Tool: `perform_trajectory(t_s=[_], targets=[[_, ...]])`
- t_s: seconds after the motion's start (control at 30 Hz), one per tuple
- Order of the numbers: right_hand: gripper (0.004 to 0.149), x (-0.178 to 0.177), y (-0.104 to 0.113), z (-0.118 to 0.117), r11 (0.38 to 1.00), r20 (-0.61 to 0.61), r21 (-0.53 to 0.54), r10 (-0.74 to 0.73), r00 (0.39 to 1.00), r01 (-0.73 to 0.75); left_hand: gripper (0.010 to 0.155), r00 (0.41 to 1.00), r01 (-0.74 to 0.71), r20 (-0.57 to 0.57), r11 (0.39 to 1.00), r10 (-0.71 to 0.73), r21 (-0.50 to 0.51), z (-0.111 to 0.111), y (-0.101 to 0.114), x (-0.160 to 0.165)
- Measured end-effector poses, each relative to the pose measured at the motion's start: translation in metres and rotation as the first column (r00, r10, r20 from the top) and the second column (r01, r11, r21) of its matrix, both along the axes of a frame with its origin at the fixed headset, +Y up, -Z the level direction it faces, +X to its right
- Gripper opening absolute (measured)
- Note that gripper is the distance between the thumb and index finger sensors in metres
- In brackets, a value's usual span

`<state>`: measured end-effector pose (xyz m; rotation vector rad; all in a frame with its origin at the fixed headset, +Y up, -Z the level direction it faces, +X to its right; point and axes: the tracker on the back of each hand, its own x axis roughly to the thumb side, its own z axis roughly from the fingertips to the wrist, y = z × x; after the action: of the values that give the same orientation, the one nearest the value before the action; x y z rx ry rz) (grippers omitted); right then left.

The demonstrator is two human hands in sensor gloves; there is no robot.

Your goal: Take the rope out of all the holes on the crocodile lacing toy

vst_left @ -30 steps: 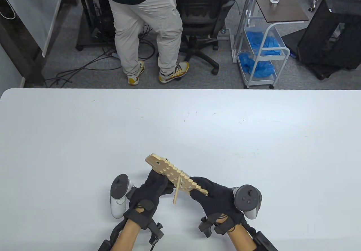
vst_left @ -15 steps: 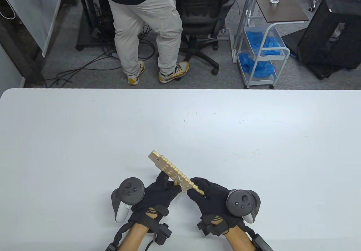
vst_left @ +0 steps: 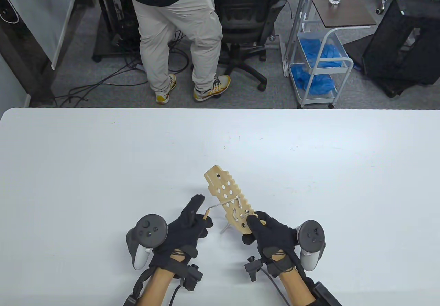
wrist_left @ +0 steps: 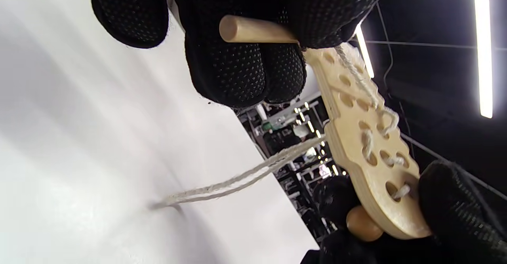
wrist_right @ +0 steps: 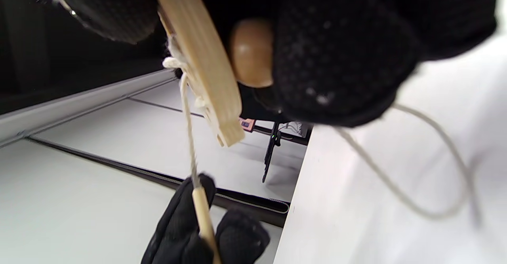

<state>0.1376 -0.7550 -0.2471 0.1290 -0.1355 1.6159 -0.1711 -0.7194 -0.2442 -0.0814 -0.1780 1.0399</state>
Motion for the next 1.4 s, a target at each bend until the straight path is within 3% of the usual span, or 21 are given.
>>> perform_trajectory(t_s=[0.13,0.37,0.53,0.77,1.4], targets=[[0.047,0.009,-0.006,-0.003,0.997,0.043,-0.054,-0.043,0.998,0.046,0.076,0.999,-0.045,-0.009,0.998,0.045,-0.031,-0.006,-0.002,-0.012],[0.048,0.031,-0.016,-0.006,0.973,0.172,-0.141,-0.157,0.972,0.182,0.053,0.985,-0.061,-0.161,0.998,0.057,-0.018,-0.011,-0.008,-0.041],[0.048,0.048,-0.023,-0.006,0.944,0.265,-0.199,-0.208,0.942,0.264,0.044,0.963,-0.090,-0.258,0.996,0.080,-0.025,-0.012,-0.011,-0.060],[0.049,0.064,-0.025,-0.009,0.944,0.312,-0.217,-0.173,0.934,0.247,0.043,0.946,-0.123,-0.304,0.992,0.112,-0.016,-0.013,-0.012,-0.075],[0.049,0.090,-0.034,-0.006,0.831,0.435,-0.216,-0.388,0.813,0.512,0.044,0.895,-0.250,-0.382,0.968,0.229,-0.005,-0.013,-0.019,-0.101]])
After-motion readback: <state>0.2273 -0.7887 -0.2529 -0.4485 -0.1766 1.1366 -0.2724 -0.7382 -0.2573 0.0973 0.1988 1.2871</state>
